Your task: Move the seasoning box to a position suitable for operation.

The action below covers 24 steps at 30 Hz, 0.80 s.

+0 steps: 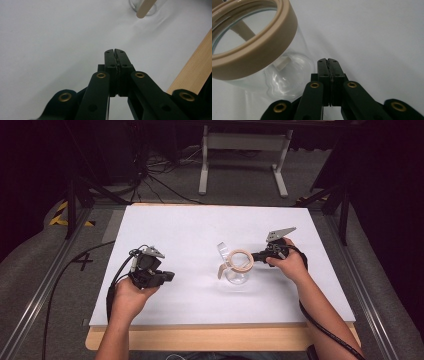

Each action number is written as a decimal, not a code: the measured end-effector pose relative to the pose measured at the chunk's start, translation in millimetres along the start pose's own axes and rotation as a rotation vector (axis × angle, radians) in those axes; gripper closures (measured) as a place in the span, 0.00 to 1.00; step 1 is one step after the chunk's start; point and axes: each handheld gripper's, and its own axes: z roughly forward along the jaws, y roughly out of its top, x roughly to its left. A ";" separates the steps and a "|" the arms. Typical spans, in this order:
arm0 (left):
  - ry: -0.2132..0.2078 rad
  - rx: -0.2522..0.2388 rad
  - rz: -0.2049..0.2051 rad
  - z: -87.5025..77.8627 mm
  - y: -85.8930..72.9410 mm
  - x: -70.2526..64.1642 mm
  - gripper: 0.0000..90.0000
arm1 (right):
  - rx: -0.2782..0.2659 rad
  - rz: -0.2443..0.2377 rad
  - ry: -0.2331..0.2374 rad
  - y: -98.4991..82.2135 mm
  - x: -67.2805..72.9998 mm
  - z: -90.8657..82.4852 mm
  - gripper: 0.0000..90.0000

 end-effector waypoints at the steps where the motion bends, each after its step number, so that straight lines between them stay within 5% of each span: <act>1: 0.001 0.008 0.003 -0.3 -0.3 0.5 0.99 | 0.000 -0.002 0.004 0.5 0.0 0.4 1.00; 10: -0.003 0.008 -0.003 1.3 -1.2 0.2 0.98 | -0.009 -0.021 0.048 4.7 5.7 6.8 1.00; 24: -0.017 0.016 0.002 7.7 2.0 2.1 0.97 | 0.008 -0.012 0.046 1.5 8.0 6.9 1.00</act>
